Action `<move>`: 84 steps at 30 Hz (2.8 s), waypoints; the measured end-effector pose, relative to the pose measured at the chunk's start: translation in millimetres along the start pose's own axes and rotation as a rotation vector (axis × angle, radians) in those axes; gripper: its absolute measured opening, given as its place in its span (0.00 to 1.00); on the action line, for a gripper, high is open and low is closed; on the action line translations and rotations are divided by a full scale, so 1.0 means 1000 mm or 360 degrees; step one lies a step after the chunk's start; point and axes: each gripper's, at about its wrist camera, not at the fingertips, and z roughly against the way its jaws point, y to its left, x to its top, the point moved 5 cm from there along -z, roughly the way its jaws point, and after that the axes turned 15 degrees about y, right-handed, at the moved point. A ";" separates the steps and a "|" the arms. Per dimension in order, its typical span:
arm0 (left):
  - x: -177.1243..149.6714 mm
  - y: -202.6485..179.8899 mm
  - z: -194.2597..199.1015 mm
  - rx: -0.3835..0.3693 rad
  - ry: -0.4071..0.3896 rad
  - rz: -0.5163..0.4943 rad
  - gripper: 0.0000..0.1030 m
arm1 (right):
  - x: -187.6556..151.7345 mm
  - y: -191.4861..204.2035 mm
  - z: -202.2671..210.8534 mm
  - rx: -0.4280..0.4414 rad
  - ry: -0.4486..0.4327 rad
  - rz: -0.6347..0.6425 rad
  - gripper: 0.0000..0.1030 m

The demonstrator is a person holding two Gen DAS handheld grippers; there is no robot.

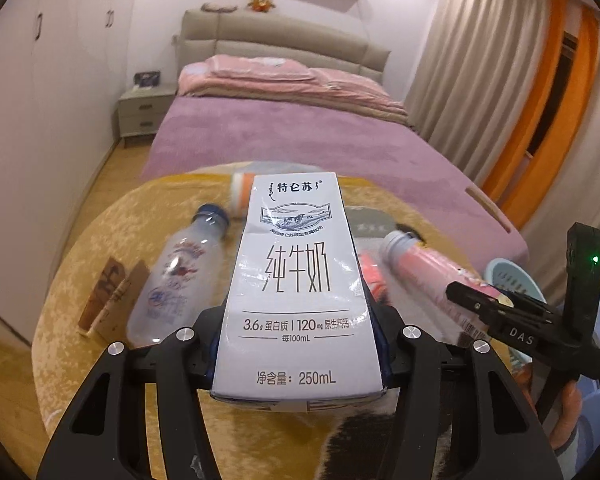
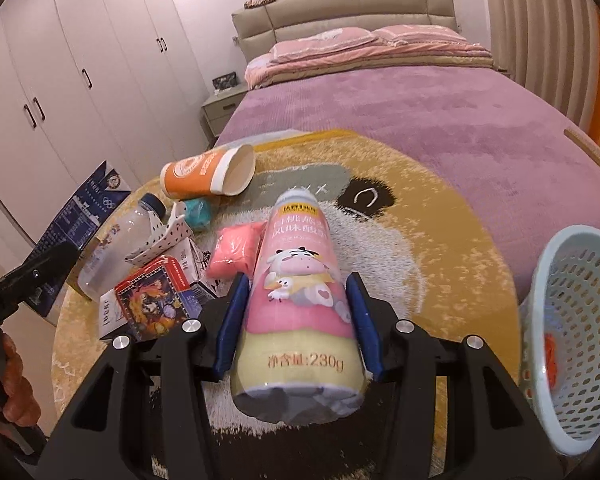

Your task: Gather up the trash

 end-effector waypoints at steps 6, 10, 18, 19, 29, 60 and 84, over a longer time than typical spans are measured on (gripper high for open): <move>-0.004 -0.025 -0.001 -0.0050 -0.0004 -0.0069 0.51 | -0.032 -0.006 0.016 -0.0056 0.0089 0.0040 0.45; -0.009 -0.035 -0.006 -0.0085 0.0002 -0.0086 0.51 | -0.063 -0.009 0.015 -0.0086 0.0181 0.0068 0.45; -0.017 -0.051 -0.012 -0.0103 0.0032 -0.0144 0.51 | -0.063 -0.018 -0.002 0.0037 0.0316 -0.0017 0.54; -0.017 -0.052 -0.011 -0.0103 0.0032 -0.0144 0.51 | -0.062 -0.017 -0.006 0.0042 0.0339 -0.0019 0.57; -0.017 -0.057 -0.008 -0.0099 0.0035 -0.0156 0.51 | -0.048 -0.013 -0.004 0.0051 0.0302 0.0023 0.45; -0.002 -0.299 -0.068 -0.0432 0.0138 -0.0700 0.51 | -0.071 -0.242 0.130 -0.0151 -0.0212 -0.0706 0.45; -0.019 -0.345 -0.156 -0.0484 0.0360 -0.0728 0.72 | -0.103 -0.322 0.058 -0.0143 0.0025 -0.1022 0.51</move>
